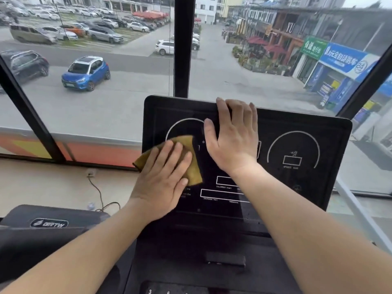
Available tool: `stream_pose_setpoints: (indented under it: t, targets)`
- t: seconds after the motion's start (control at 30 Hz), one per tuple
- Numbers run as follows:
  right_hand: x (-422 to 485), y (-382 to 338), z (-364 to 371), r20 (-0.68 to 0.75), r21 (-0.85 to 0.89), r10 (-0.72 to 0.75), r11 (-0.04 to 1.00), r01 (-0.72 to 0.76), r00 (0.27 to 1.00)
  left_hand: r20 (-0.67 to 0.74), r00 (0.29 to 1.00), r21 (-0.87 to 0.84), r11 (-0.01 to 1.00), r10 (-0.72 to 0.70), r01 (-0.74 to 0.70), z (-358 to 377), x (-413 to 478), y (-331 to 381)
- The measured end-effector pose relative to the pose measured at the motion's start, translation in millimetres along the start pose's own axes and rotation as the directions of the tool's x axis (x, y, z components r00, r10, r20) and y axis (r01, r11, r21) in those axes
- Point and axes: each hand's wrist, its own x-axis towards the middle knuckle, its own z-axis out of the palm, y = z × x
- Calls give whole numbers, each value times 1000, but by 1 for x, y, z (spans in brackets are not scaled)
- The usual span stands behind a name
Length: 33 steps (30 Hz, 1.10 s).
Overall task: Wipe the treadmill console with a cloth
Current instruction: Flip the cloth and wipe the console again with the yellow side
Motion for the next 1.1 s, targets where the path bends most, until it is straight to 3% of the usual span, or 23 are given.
stream_pose_setpoints:
  t: [0.07,0.13,0.23,0.37,0.4,0.47,0.6,0.63,0.7,0.77,0.83,0.93,1.0,1.1]
  targets:
    - [-1,0,1,11,-21,4,1000,-4,1000,49,982,29,982,185,-186,-2,-8,-14]
    - [-1,-1,2,15,-28,8,1000,-7,1000,58,963,62,962,262,-266,-16,12,-38]
    - [0,1,2,-11,-2,8,1000,-8,1000,-30,993,40,993,116,-115,-36,54,-60]
    - [0,7,2,-37,45,-22,999,24,999,-89,982,-62,985,-165,160,-18,40,-22]
    - [-1,8,2,-30,48,-24,999,25,999,-64,986,-60,987,-152,148,-7,22,-7]
    - [-1,7,1,1,54,-20,998,20,1000,28,1000,-16,1000,13,-13,12,-21,14]
    - [3,15,-12,113,63,-81,995,74,990,138,940,45,946,313,-321,-2,-16,-8]
    - [4,20,-19,139,67,-114,992,105,984,104,944,59,945,314,-321,-13,5,-17]
    - [1,33,-31,163,32,-148,989,144,976,26,983,48,982,181,-182,-30,49,-28]
    - [-6,48,-40,143,-41,-100,993,107,985,-22,1000,-7,1000,2,-2,-34,75,-15]
    - [-11,69,-46,142,-95,5,995,8,990,-29,997,-37,997,-73,72,-23,72,16]
    - [-13,111,-57,152,-137,146,983,-126,977,22,992,-2,992,124,-124,-12,58,43]
    - [-17,138,-63,158,-153,163,979,-139,974,46,967,33,967,251,-253,-19,78,39]
    - [-24,152,-60,163,-138,116,986,-94,980,7,988,37,987,155,-156,-30,121,43]
